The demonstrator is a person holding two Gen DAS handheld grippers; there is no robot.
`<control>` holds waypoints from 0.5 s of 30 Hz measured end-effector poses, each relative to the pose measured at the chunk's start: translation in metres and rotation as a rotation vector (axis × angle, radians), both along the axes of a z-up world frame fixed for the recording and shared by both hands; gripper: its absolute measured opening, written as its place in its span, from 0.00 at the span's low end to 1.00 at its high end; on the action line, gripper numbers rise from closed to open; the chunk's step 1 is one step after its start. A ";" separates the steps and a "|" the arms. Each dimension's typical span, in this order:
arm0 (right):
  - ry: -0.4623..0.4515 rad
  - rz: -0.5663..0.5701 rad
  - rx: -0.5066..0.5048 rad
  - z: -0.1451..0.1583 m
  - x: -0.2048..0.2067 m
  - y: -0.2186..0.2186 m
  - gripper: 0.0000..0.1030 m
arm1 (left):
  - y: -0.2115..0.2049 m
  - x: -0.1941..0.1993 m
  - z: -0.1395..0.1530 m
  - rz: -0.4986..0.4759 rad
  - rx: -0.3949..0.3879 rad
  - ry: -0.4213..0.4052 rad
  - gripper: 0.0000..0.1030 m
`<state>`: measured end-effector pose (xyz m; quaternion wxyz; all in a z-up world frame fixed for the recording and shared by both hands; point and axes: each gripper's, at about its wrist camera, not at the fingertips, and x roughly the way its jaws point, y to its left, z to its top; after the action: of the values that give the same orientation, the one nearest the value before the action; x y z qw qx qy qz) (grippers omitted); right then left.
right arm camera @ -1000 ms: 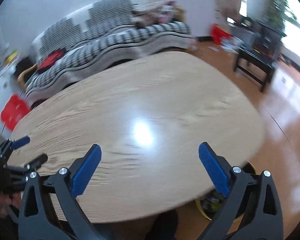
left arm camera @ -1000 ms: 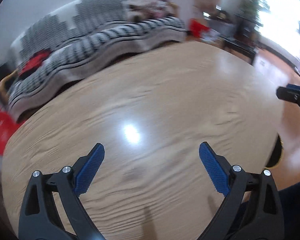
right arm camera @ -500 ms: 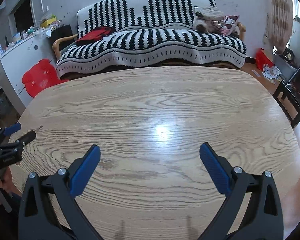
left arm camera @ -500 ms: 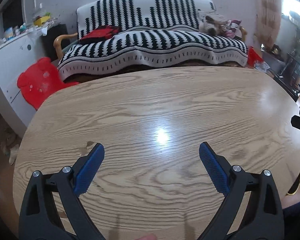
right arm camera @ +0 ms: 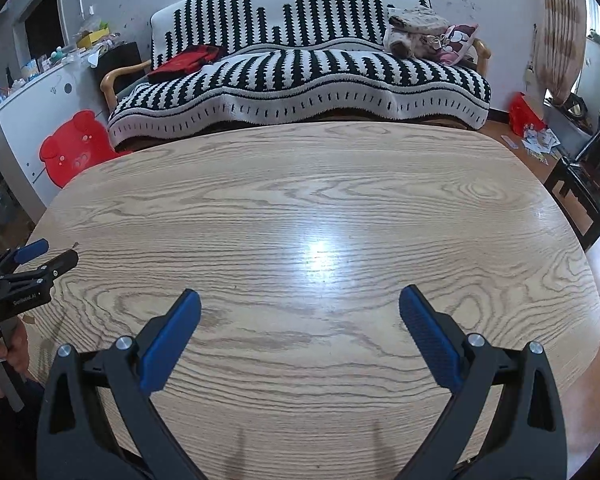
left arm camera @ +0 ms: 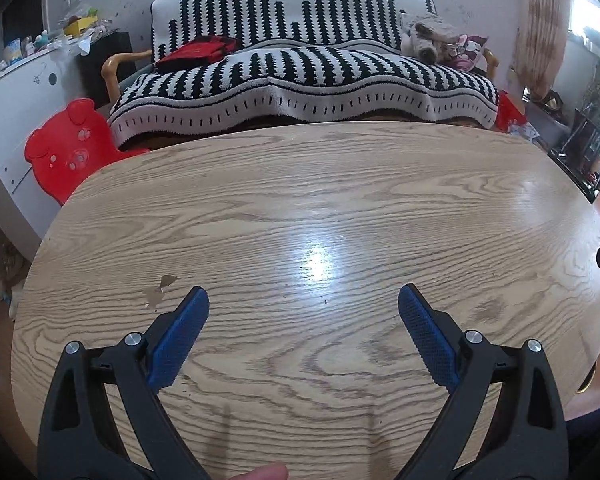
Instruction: Collect trash
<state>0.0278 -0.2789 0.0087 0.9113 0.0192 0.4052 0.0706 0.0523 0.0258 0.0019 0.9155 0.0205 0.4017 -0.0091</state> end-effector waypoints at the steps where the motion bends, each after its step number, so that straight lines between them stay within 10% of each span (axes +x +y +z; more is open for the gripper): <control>1: 0.001 0.000 0.000 0.000 0.000 0.000 0.93 | 0.000 -0.001 0.001 0.002 -0.002 0.000 0.90; 15: 0.002 -0.012 0.000 0.000 -0.007 -0.006 0.93 | -0.002 -0.001 -0.001 0.010 -0.001 0.000 0.90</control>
<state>0.0212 -0.2846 0.0083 0.9113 0.0216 0.4060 0.0650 0.0515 0.0236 0.0008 0.9155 0.0179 0.4018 -0.0047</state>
